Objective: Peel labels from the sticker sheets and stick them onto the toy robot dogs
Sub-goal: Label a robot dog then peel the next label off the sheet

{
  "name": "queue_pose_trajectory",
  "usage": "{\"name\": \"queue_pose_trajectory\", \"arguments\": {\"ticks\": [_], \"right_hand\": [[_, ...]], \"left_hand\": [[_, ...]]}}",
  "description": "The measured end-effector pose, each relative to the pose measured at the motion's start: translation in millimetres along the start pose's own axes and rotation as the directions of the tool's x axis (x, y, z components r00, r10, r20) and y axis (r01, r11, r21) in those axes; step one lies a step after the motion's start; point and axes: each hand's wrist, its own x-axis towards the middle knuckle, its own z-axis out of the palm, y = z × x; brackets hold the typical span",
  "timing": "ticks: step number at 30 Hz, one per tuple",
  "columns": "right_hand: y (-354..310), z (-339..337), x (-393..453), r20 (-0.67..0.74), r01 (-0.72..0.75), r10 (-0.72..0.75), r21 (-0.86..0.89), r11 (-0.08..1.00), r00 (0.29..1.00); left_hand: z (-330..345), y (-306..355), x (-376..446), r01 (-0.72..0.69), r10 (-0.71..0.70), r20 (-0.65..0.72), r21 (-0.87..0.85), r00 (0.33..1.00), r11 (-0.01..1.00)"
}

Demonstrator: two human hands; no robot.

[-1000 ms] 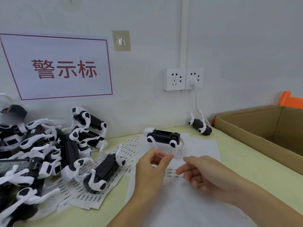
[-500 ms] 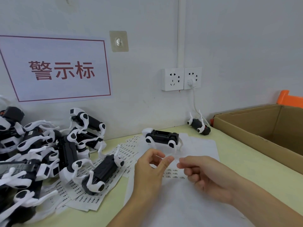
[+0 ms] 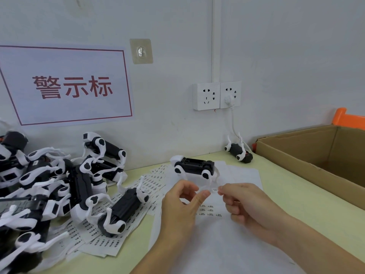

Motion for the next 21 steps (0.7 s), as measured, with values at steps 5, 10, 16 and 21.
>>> {"name": "queue_pose_trajectory", "arguments": {"ticks": [5,10,16,21], "right_hand": [[0.4,-8.2,7.3,-0.169,0.254,-0.289,-0.199,0.946,0.942],[13.2,-19.4,18.4,-0.181,0.275,-0.344,-0.322,0.906,0.922],[24.1,-26.2,25.4,-0.173,0.234,-0.314,-0.367,0.9,0.934],[25.3,-26.7,26.9,-0.162,0.231,-0.302,-0.349,0.908,0.94]], "left_hand": [[1.9,-1.7,0.9,0.015,-0.013,-0.026,0.079,1.0,0.997],[-2.7,4.1,-5.7,-0.385,0.426,-0.049,0.343,0.904,0.857],[3.4,37.8,-10.2,-0.656,0.623,0.329,0.629,0.71,0.416],[-1.4,55.6,37.6,-0.16,0.045,0.178,0.713,0.983,0.683]]}}
